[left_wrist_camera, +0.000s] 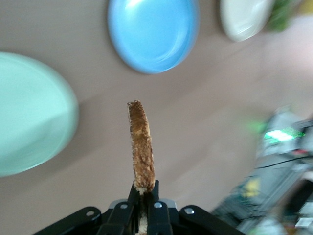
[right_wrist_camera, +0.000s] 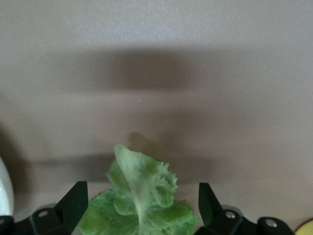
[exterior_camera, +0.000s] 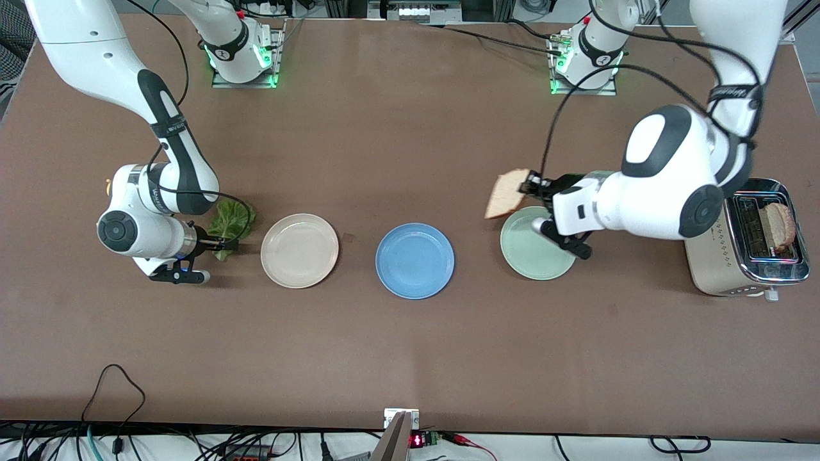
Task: Make sandwich in blue plate with both arms
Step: 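Lower the bread onto the blue plate with the left gripper and release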
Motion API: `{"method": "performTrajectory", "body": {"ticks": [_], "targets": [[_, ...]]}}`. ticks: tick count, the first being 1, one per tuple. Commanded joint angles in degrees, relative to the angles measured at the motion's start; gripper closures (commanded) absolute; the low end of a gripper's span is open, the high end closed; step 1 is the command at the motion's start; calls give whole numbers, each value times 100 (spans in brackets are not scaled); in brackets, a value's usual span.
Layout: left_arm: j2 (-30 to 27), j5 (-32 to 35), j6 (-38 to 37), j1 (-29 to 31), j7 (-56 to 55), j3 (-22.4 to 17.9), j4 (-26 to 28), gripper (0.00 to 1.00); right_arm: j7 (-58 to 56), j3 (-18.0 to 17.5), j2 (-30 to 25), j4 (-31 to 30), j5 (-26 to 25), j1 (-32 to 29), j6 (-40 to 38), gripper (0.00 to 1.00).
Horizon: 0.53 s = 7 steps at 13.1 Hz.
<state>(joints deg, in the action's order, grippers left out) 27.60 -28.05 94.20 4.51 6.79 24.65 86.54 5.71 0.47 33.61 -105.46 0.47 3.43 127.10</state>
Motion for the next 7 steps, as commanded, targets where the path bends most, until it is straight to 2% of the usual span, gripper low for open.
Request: {"method": "performTrajectory", "body": {"ticks": [1, 3, 4, 6, 7], "targets": [[780, -1277, 465, -37, -29, -13, -278, 99, 9, -11, 49, -27, -64, -9, 52, 0], [1089, -2130, 1333, -326, 364, -13, -252, 99, 9, -11, 58, -19, -64, -9, 52, 0], [1203, -2282, 1634, -415, 741, -13, -199, 99, 9, -11, 84, -10, -64, -9, 43, 0], [1510, -2572, 1978, -459, 1505, -13, -190, 99, 0, -11, 93, -10, -64, -27, 8, 28], [1616, -2756, 2162, -529, 1901, -13, -181, 99, 0, -11, 84, -1, -64, -27, -1, 46]]}}
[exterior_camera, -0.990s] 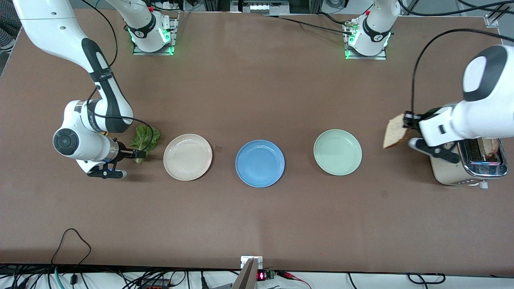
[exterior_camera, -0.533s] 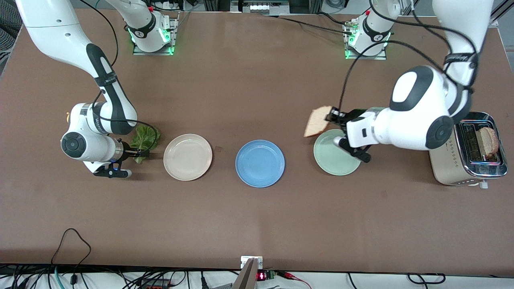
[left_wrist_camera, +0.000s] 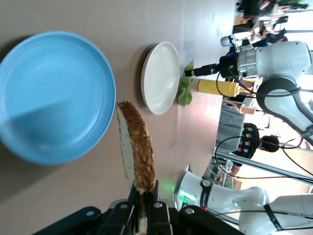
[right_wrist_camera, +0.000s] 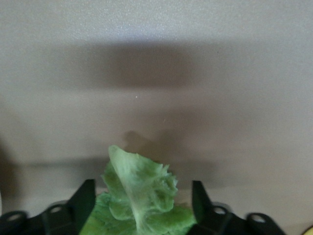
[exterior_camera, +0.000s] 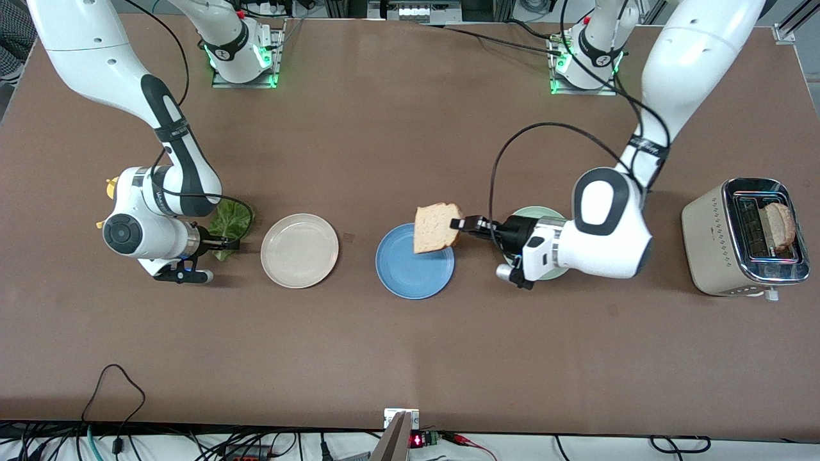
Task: Make sandwich in blue plate with both arms
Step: 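Lower the bread onto the blue plate with the left gripper and release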
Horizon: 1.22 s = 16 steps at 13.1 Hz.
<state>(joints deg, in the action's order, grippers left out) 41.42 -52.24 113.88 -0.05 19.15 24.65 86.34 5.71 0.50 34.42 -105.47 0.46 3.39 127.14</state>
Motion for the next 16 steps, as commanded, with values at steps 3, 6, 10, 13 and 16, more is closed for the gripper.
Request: {"method": "performTrajectory", "body": {"ticks": [3, 6, 10, 13, 16], "targets": [[436, -594, 854, -144, 1782, -13, 32, 100, -17, -15, 12, 0, -55, -23, -5, 86], [761, -629, 882, -170, 2312, -5, 67, 100, -35, -15, 3, 17, -64, 12, -5, 100], [1122, -1455, 1101, -381, 3305, -22, 67, 100, -52, -15, 3, 140, -64, 21, -93, 100], [1140, -1456, 1119, -416, 3289, -22, 67, 74, -52, -15, 3, 158, -55, 12, -101, 100], [1061, -1333, 1066, -346, 3297, -75, 58, 0, -35, -15, -14, 175, -55, 3, -102, 100]]}}
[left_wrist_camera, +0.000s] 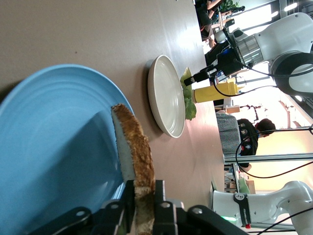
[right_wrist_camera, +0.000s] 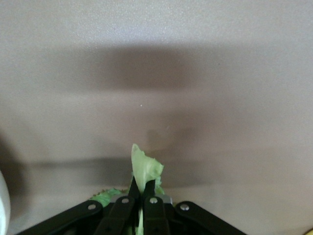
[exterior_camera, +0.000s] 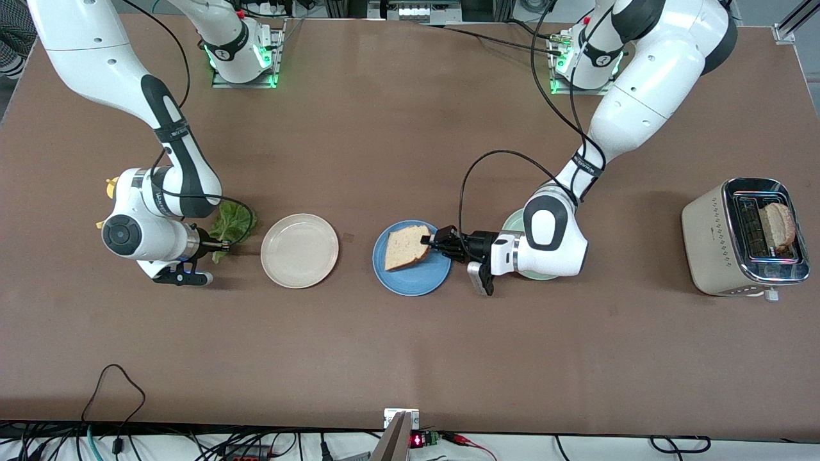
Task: Make sandwich in blue plate with both arms
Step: 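Lower the bread onto the blue plate with the left gripper and release, then place the lettuce on the bread while the left gripper withdraws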
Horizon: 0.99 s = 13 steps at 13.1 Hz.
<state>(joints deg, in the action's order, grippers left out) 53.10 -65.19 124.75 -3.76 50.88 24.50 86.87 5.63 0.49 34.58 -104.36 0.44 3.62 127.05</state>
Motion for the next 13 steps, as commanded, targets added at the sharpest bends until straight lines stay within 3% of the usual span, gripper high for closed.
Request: {"method": "performTrajectory", "body": {"ticks": [1, 3, 7, 11, 13], "targets": [[-125, 145, -47, 50, 89, -94, 5, 0, -18, -14, -47, 91, -35, -19, -102, 100], [-344, 1021, -423, 138, -243, -235, -3, 0, 43, -14, -48, 458, 70, -28, -634, 100], [-967, 3209, -1539, 288, -2104, -271, -161, 0, 490, -32, -240, 1136, 421, 34, -1813, 100], [-1854, 5475, -2331, 235, -3599, -227, -171, 0, 1718, -32, -250, 1769, 1386, 454, -2342, 100], [-2162, 6897, -2700, 200, -3830, -218, -170, 0, 3015, -32, -110, 1901, 1800, 918, -2264, 100]]}}
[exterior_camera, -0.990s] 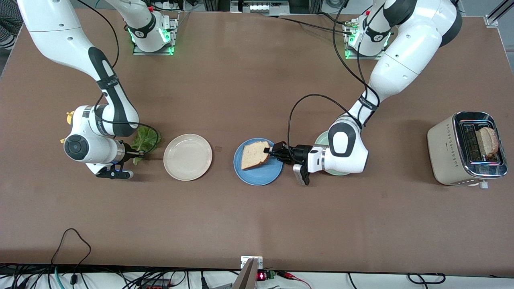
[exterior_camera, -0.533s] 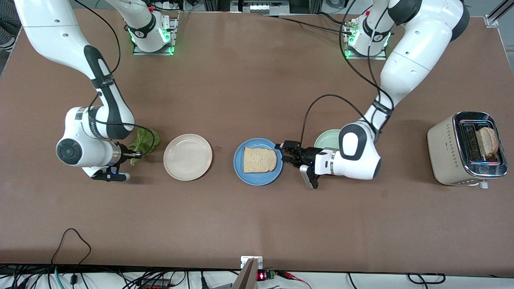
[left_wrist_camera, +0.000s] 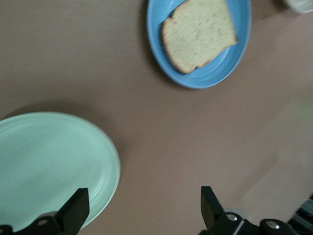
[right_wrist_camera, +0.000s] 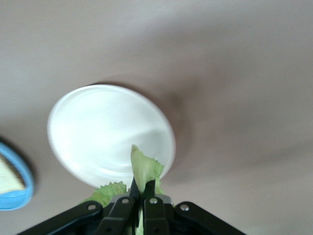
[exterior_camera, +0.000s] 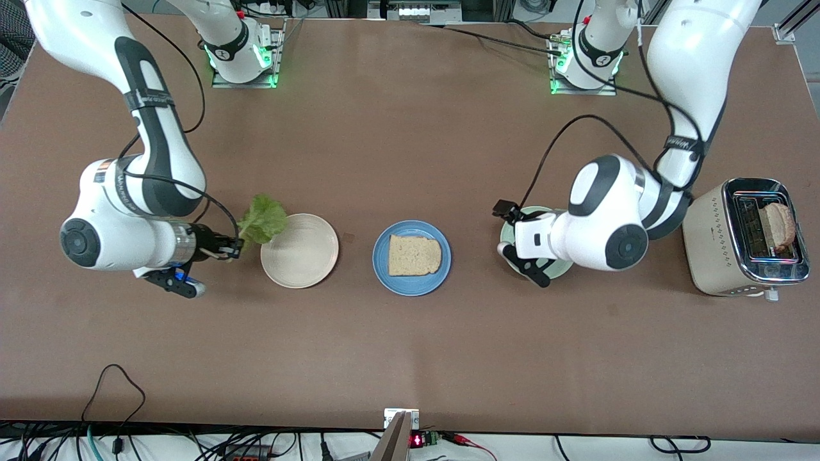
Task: Make sandwich in blue plate with both arms
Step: 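Place the lettuce on the bread while the left gripper withdraws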
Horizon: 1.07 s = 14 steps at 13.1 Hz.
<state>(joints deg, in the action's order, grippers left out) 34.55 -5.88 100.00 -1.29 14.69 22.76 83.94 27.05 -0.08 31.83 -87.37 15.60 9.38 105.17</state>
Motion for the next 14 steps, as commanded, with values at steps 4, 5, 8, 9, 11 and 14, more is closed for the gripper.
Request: {"method": "performTrajectory", "body": {"ticks": [4, 5, 8, 9, 11, 14], "targets": [[-974, 1616, -717, 313, -106, -105, -279, 0, 2688, 25, 639, 659, 1186, 994, 678, 100], [-1055, 1573, -884, 444, -203, -175, -481, 0, 2996, 25, 754, 695, 1565, 1178, 1011, 100], [-1143, 1546, -1412, 665, -633, -123, -1237, 0, 3569, 25, 1079, 704, 2103, 1627, 2145, 100], [-1343, 1554, -1439, 673, -774, -158, -1370, 0, 3736, 17, 1202, 713, 2253, 1768, 2418, 100], [-1626, 1555, -1439, 700, -907, -176, -1397, 0, 3852, 25, 1439, 853, 2394, 1988, 2701, 100], [-1732, 1607, -1509, 717, -942, -167, -1362, 0, 3896, 16, 1747, 1003, 2421, 2076, 2711, 100]]}}
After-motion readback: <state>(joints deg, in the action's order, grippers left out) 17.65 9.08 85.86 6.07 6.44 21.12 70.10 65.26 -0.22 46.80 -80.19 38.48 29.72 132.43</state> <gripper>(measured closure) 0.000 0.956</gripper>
